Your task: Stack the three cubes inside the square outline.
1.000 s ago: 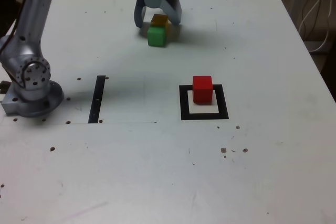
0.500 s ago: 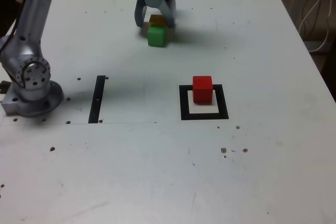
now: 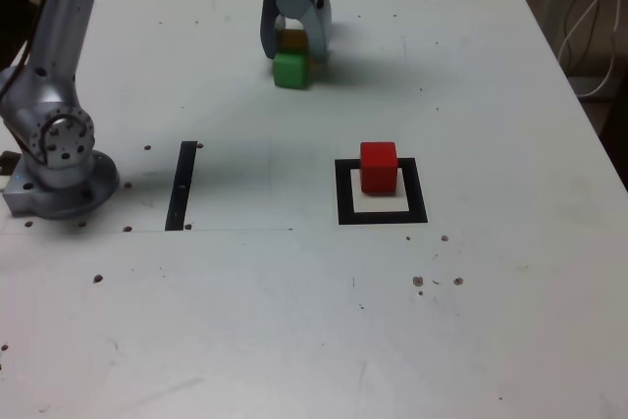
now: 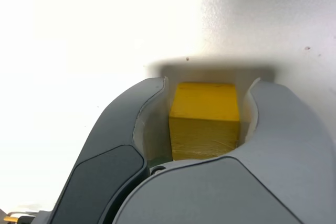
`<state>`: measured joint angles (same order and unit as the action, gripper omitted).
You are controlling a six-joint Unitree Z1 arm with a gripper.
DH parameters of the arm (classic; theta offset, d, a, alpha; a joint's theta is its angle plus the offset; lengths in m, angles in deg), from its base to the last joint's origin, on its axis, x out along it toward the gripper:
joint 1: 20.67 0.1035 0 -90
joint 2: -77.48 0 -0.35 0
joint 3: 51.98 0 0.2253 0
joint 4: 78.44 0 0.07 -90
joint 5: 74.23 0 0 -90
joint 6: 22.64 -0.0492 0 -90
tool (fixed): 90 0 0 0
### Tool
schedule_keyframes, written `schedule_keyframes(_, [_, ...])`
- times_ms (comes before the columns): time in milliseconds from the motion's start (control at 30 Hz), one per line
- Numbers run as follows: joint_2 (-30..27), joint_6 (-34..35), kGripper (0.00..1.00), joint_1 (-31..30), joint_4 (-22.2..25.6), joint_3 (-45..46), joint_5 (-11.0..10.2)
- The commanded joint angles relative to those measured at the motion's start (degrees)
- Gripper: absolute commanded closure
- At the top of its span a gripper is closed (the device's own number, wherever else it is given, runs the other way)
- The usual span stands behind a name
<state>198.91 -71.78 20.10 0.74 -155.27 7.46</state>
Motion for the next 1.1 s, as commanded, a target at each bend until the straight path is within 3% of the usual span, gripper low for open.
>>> schedule_keyframes(0, [-0.41,-0.08,0.68,-0.07,-0.13,0.30,0.05])
schedule_keyframes(333, [-3.53,1.73,0.72,-0.71,-1.21,-0.88,0.17])
schedule_keyframes(467, [-4.99,2.82,0.72,-1.51,0.92,-2.91,0.34])
schedule_keyframes(633, [-8.28,5.53,0.72,-4.27,5.15,-4.14,-1.77])
schedule_keyframes(867, [-12.19,14.12,0.72,-15.40,10.91,-4.79,-3.15])
schedule_keyframes(1067, [-14.26,22.21,0.72,-26.98,14.37,-7.32,-1.49])
